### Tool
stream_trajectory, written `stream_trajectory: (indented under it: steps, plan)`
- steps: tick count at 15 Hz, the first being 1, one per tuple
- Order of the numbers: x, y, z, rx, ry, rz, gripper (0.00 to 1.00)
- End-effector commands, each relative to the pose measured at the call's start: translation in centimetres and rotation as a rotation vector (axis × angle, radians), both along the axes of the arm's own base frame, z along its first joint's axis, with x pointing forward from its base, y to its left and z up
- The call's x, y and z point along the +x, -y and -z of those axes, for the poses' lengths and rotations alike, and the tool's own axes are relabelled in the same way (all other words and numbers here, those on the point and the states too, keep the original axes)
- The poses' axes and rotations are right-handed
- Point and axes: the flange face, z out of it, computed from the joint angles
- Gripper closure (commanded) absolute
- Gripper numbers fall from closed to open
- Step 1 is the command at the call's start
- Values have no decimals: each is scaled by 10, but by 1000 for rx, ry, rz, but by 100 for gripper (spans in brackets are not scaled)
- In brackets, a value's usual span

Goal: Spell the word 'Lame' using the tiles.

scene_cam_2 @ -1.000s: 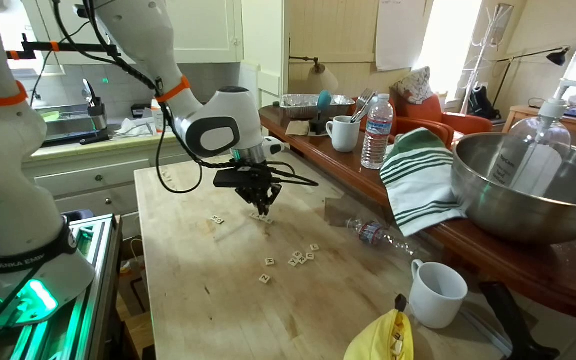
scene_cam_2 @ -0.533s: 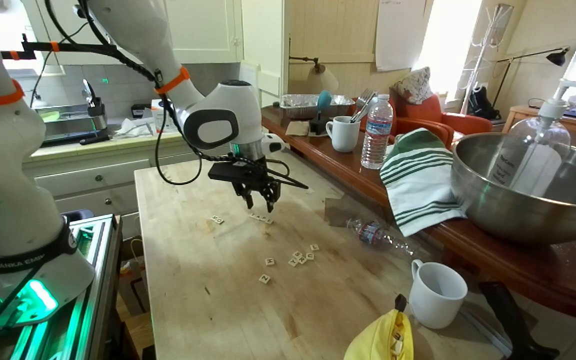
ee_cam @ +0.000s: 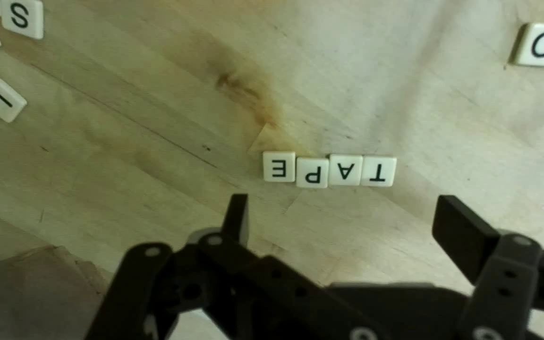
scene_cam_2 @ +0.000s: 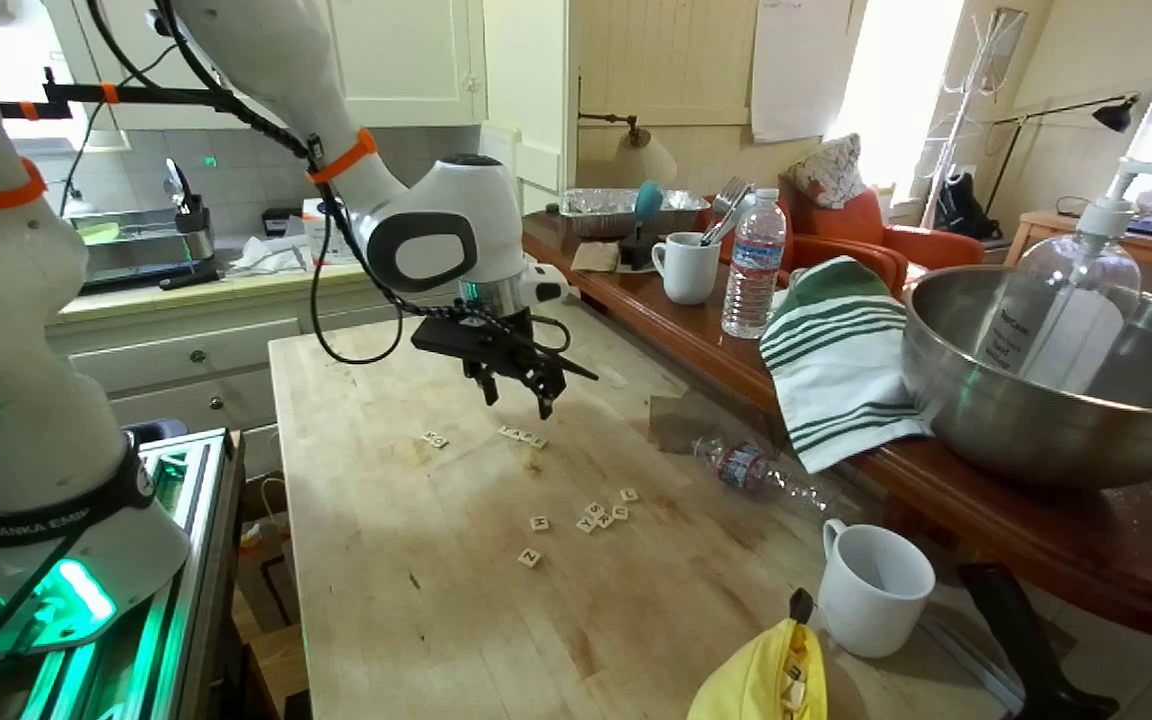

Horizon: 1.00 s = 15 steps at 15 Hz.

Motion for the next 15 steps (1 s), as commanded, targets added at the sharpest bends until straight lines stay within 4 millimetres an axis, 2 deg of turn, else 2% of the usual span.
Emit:
stream_trajectory:
  steps: [1,13,15]
  plan:
    - [-4,-2,-6,8,-27,56,0]
    - [-6,-2,-11,9,-43,102,0]
    - [-2,-1,-7,7,-20,82,0]
